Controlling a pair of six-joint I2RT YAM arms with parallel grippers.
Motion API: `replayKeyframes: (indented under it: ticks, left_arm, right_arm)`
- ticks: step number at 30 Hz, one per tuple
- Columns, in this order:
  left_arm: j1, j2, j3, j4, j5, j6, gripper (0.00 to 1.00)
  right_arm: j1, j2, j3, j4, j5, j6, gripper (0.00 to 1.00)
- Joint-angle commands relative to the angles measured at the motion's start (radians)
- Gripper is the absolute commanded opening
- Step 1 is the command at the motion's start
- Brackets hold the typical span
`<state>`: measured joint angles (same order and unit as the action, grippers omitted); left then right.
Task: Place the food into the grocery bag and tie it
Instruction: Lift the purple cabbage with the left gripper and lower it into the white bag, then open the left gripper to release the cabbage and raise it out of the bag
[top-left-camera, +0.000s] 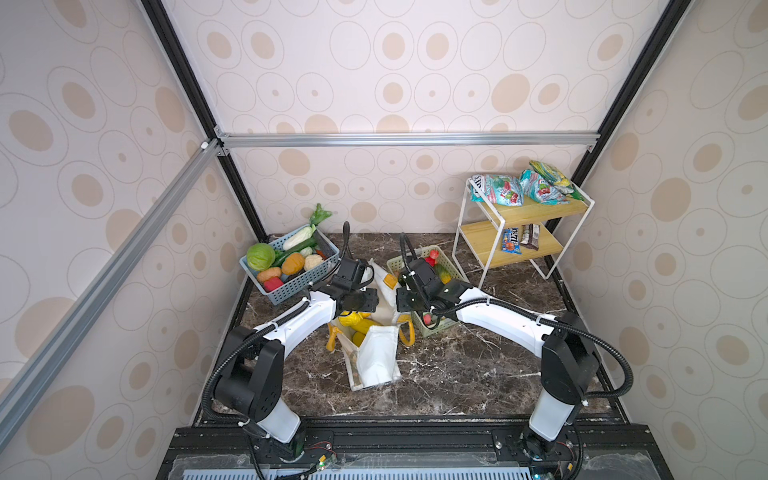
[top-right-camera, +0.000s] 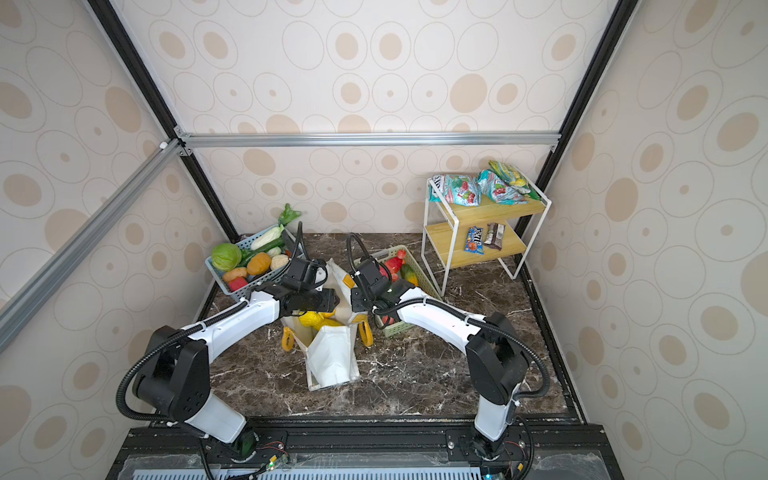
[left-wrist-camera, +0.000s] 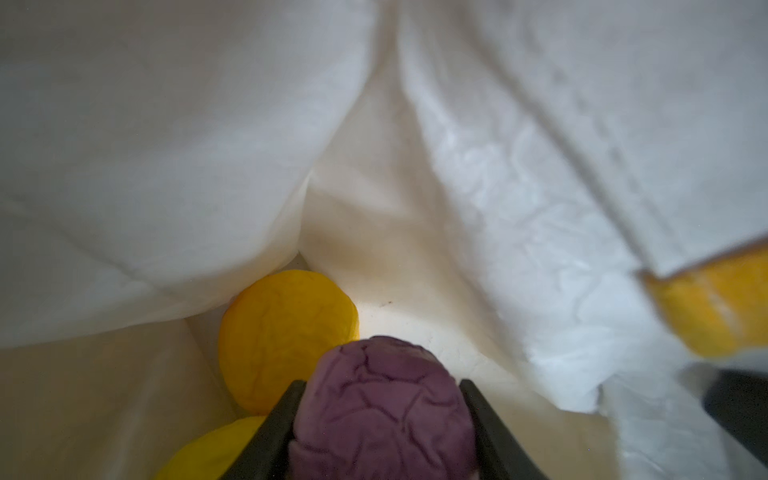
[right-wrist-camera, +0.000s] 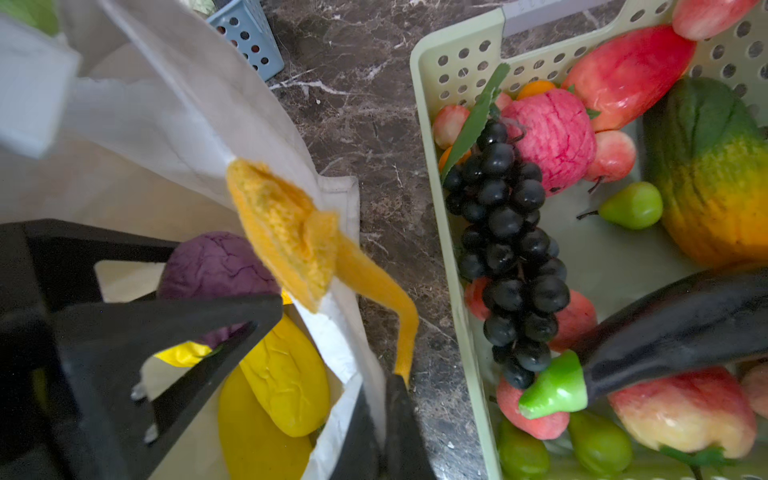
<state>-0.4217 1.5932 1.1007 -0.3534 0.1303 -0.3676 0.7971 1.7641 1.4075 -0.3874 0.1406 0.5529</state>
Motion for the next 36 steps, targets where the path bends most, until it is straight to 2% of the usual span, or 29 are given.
replayKeyframes:
  ticks: [1, 7, 12, 16, 26, 31, 36]
  left_arm:
    - [-0.001, 0.045, 0.033, -0.005, -0.092, -0.026, 0.54]
    - [-0.001, 0.074, -0.011, 0.115, -0.179, -0.091, 0.58]
    - [-0.001, 0.057, -0.093, 0.282, -0.195, -0.123, 0.66]
    - [0.000, 0.051, -0.123, 0.353, -0.208, -0.140, 0.73]
    - [-0.001, -0.018, -0.123, 0.381, -0.168, -0.148, 0.86]
    - [-0.002, -0.059, -0.060, 0.312, -0.154, -0.166, 0.86]
    - [0.006, -0.059, 0.065, 0.180, -0.166, -0.159, 0.87]
  right_arm:
    - [0.003, -0.028, -0.015, -0.011, 0.020, 0.005, 0.05]
    - [0.003, -0.030, -0.013, -0.010, 0.011, 0.006, 0.05]
    - [0.004, -0.034, -0.013, -0.009, 0.012, 0.001, 0.05]
    - [0.003, -0.030, -0.009, -0.008, 0.010, 0.001, 0.05]
    - [0.003, -0.019, 0.003, -0.008, 0.011, -0.006, 0.05]
    - [0.003, -0.011, 0.016, -0.014, -0.002, -0.007, 0.05]
    - [0.003, -0.005, 0.020, -0.018, -0.007, -0.011, 0.05]
